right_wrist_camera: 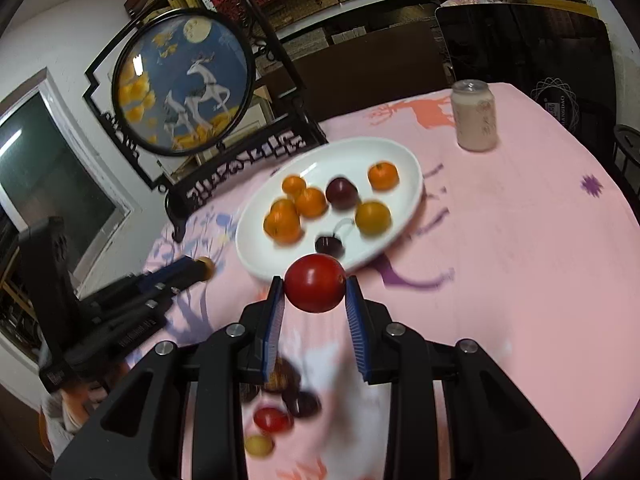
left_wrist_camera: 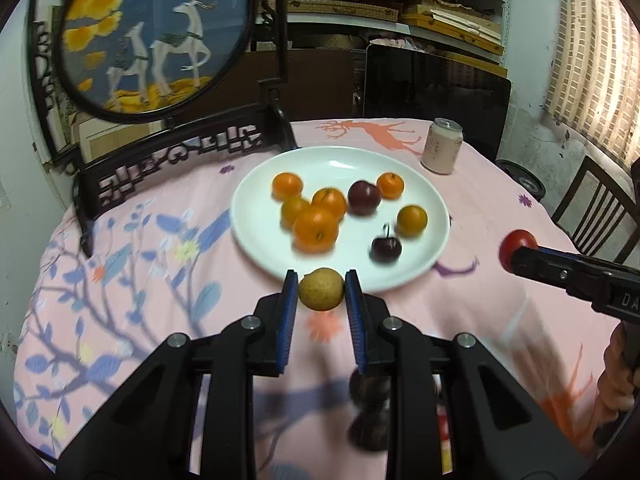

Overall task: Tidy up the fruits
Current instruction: 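Carry both fruits onto the white plate and open both tools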

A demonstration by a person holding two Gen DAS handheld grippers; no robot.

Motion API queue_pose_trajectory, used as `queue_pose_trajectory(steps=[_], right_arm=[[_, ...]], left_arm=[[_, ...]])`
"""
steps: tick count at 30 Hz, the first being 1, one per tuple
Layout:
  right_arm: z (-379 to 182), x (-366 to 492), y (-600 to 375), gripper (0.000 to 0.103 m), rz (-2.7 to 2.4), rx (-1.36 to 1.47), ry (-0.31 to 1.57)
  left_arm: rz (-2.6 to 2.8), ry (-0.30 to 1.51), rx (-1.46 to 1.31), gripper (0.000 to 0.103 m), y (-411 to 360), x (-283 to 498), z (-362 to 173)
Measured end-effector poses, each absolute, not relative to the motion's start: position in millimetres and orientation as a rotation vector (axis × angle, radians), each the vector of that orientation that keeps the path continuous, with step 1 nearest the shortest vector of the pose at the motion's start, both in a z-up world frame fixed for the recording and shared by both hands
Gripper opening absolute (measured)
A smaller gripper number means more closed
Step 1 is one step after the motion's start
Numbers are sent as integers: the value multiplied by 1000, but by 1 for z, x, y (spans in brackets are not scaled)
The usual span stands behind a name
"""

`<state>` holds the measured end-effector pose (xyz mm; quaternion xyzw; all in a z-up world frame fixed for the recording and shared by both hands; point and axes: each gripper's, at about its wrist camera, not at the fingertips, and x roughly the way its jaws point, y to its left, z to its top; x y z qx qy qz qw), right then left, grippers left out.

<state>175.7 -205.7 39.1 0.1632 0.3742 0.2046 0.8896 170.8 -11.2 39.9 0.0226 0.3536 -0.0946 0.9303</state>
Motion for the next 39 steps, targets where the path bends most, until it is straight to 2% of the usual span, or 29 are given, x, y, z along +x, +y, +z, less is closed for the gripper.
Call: queue_pose_trajectory(steps=[9, 16, 17, 19, 23, 26, 28, 29, 30, 31, 35, 39], right_arm=[[12, 243, -184, 31, 390, 299, 835], [6, 245, -187, 35, 394, 304, 841], [9, 242, -189, 35, 394, 303, 830], [16, 236, -192, 35, 395, 307, 812], [25, 219, -196, 46, 396, 317, 791], [25, 202, -197, 46, 405, 316, 786], [23, 188, -198, 46, 404, 315, 781], [21, 180, -199, 49, 403, 314, 778], [19, 169, -201, 59, 395, 314, 771], [18, 162, -203, 63, 388, 317, 760], [10, 137, -211, 66, 380, 348, 767], [1, 125, -219, 73, 357, 378, 792]], left_arm=[[-183, 767, 36, 24, -31, 222, 9], [-167, 792, -6, 26, -19, 230, -1], [-166, 790, -5, 28, -18, 229, 0], [-156, 772, 4, 40, -18, 223, 3], [-147, 739, 20, 45, -16, 207, 11], [-128, 716, 21, 55, -8, 192, 16], [-108, 702, 6, 71, 0, 181, 18], [-97, 694, -11, 74, 6, 174, 16], [-88, 695, -21, 78, 10, 168, 15], [-81, 698, -25, 81, 13, 163, 14], [-63, 698, -18, 87, 17, 138, 8], [-106, 689, 20, 92, 8, 117, 6]])
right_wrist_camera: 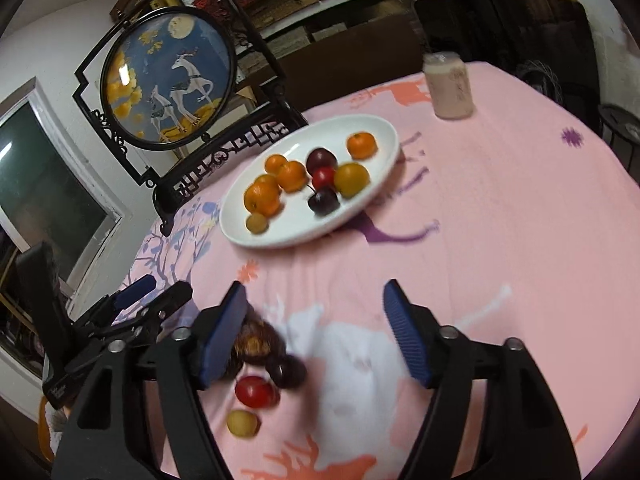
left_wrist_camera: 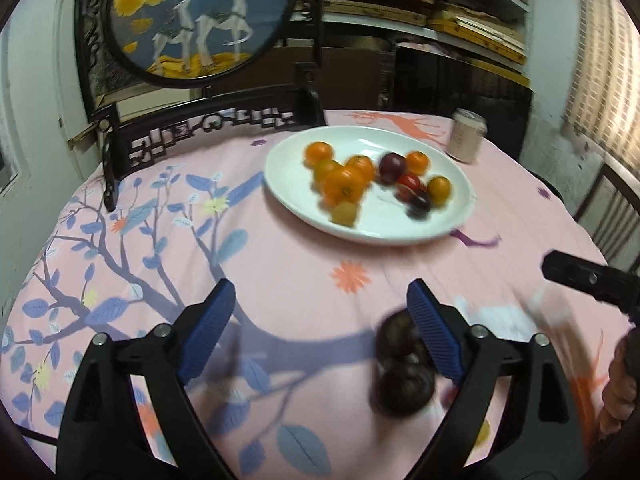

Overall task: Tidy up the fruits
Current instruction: 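Carry both fruits onto the white plate and open both tools, then grasp a dark round fruit with the left tool while the right tool grasps a dark plum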

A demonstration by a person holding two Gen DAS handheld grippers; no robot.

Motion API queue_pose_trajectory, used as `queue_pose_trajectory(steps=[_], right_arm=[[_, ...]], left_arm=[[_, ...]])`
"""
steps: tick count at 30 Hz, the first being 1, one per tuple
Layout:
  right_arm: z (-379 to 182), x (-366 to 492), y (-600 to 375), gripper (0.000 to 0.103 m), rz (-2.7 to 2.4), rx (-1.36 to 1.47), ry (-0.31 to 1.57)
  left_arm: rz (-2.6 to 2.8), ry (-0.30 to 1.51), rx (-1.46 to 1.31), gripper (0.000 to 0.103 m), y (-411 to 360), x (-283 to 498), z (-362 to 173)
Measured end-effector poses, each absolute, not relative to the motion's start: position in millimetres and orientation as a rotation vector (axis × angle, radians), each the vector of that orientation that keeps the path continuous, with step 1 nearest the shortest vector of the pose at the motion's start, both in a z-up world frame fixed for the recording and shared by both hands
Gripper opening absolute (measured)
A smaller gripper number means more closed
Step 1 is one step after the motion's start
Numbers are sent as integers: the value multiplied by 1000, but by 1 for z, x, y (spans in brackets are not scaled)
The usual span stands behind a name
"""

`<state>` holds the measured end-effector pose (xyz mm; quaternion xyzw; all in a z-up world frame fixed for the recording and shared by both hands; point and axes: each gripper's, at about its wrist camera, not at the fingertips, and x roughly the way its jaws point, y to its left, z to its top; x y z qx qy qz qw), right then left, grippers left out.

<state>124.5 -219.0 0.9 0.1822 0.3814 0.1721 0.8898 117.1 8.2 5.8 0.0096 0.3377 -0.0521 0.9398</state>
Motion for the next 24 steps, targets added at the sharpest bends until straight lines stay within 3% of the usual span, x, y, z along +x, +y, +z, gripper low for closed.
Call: queue_pose_trajectory(steps=[14, 16, 24], right_arm=[[-6, 128, -230, 73, 351, 446, 841], [-6, 128, -228, 73, 356, 443, 847], [-4, 126, -229, 73, 363, 446, 832]], left_arm=[[-114, 761, 152, 97, -22, 115, -24], [-76, 806, 128, 101, -12, 125, -29], [141, 817, -101, 101, 62, 137, -23]])
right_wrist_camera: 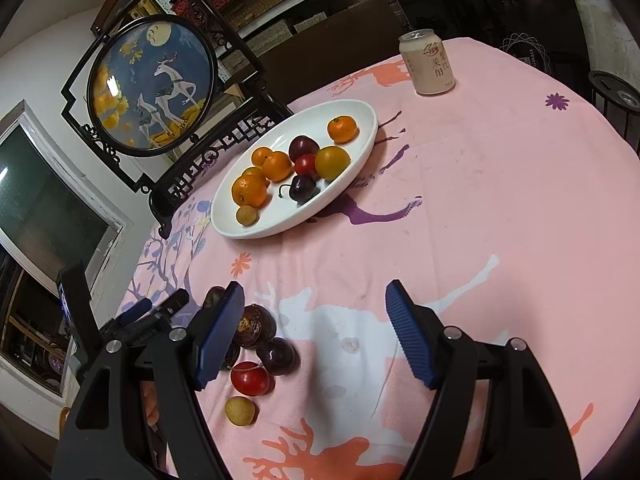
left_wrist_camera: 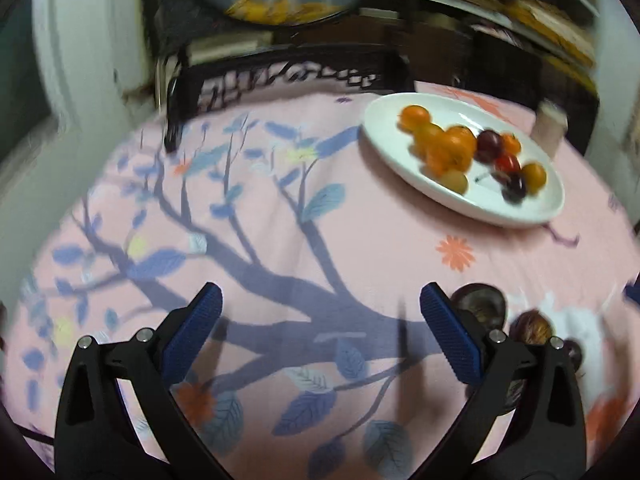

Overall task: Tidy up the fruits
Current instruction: 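Grasp a dark round fruit with the left tool while the right tool grasps a dark plum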

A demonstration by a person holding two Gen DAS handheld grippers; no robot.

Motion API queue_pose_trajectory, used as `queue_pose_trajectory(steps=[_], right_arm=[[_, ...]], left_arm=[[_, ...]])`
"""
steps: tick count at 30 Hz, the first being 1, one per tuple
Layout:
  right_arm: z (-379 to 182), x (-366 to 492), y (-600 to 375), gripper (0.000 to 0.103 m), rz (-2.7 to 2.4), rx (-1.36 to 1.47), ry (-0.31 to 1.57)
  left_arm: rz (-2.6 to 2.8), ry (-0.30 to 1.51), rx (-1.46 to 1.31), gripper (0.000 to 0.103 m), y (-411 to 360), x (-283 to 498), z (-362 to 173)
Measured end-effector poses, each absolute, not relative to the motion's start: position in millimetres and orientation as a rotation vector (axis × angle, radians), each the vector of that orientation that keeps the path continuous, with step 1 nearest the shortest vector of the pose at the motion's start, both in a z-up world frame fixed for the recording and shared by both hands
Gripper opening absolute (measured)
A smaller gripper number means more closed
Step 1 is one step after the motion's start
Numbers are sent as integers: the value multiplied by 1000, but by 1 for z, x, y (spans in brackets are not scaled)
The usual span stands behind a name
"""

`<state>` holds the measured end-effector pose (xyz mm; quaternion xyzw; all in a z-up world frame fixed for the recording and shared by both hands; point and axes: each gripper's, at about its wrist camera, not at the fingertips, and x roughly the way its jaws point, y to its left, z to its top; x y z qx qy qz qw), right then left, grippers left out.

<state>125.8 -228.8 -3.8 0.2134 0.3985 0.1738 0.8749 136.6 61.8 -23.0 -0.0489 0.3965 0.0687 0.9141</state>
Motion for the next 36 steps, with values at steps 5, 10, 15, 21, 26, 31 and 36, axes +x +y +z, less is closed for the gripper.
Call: queue_pose_trajectory(steps=[5, 10, 15, 21, 26, 31, 36], right_arm=[[-5, 121, -219, 73, 435, 421, 848], [-16, 107, -200, 64, 487, 353, 888], [-24, 104, -190, 44, 527, 337, 918], [-32, 107, -186, 44, 556, 370, 944], [-38, 113, -186, 44, 566, 427, 977], [-33, 115, -190, 44, 571, 461, 952], [-34, 116, -195, 44, 539, 462, 964]], left_arm=[[127, 824, -154, 101, 64, 135, -23], [135, 830, -53, 101, 48, 133, -26], [143, 818, -24, 101, 45, 132, -25], [139, 816, -41, 101, 47, 131, -23], [138, 813, -36, 101, 46, 131, -22], [136, 809, -24, 101, 43, 130, -21], [139, 806, -19, 101, 43, 129, -20]])
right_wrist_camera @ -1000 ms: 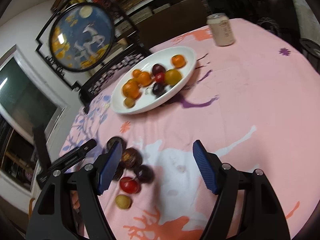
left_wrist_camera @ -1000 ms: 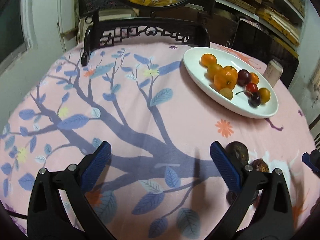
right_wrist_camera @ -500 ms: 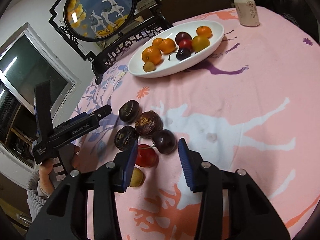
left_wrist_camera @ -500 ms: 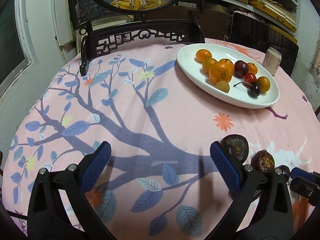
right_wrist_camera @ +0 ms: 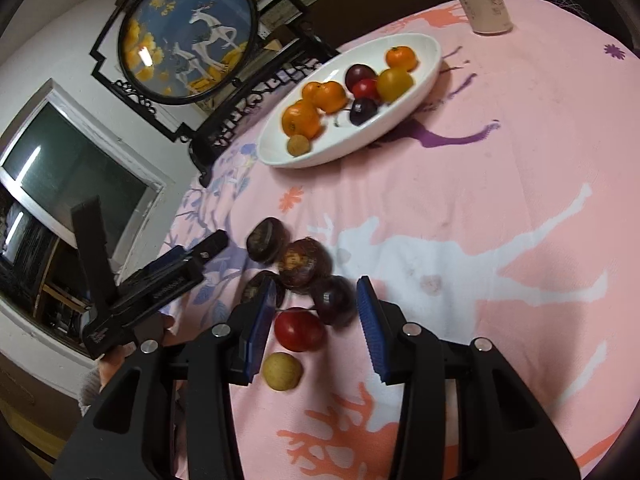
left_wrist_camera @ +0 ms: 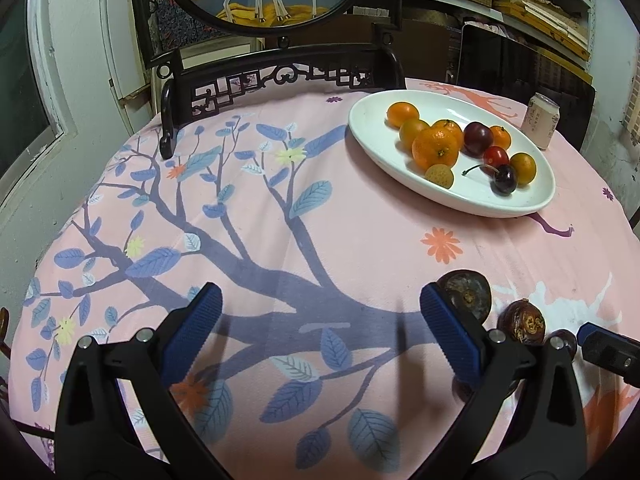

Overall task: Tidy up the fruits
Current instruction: 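Grasp a dark round fruit with the left tool while the right tool grasps a dark plum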

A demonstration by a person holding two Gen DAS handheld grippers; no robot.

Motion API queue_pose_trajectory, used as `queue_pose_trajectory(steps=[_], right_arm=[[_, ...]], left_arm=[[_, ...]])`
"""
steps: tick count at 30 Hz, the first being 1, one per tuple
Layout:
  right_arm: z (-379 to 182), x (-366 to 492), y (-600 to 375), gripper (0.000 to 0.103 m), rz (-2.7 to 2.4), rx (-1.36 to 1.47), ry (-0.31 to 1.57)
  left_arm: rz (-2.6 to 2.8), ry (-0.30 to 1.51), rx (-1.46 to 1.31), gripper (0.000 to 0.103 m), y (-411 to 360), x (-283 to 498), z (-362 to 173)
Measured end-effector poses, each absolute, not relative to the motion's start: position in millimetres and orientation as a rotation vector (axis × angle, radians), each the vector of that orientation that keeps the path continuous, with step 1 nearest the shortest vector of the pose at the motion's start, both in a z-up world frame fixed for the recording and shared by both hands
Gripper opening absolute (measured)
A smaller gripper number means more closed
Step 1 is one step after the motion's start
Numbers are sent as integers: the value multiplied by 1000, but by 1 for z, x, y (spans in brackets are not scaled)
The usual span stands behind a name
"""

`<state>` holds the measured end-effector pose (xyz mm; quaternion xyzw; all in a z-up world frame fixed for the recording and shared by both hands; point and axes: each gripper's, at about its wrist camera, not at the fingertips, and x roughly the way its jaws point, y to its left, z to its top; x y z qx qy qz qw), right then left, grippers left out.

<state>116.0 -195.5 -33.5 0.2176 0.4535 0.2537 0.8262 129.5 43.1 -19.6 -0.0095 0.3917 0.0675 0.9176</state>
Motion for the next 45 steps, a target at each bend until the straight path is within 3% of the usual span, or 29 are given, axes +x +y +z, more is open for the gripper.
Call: queue_pose_trajectory(steps=[6, 15, 20, 25, 33, 35, 37, 39, 41, 45], right_arm=[[-37, 121, -188, 43, 527, 446, 974], [-48, 126, -183, 29, 526, 478, 1015], [-45, 126, -187, 27, 517, 491, 995], [-13, 113, -194, 27, 334, 275, 813], [-15, 118, -200, 27, 358, 309, 825], [-15, 117, -201, 27, 357, 315, 825], [-16, 117, -200, 27, 361, 322, 833], [-16, 118, -199, 27, 367, 324, 839], [-17, 118, -199, 27, 366, 324, 841], [-19, 120, -203, 27, 355, 330, 843]], left_arm=[[140, 805, -28, 101, 45, 130, -19], [116, 799, 9, 101, 36, 128, -17], [95, 809, 34, 101, 30, 129, -21], [21, 784, 68, 101, 17, 124, -20], [-82, 760, 182, 100, -15, 129, -25], [-104, 777, 180, 92, -17, 134, -29], [-146, 819, 155, 66, -18, 141, -34], [-197, 873, 112, 48, -17, 149, -40], [-224, 870, 93, 41, -17, 150, -40], [-247, 866, 71, 41, -17, 147, -40]])
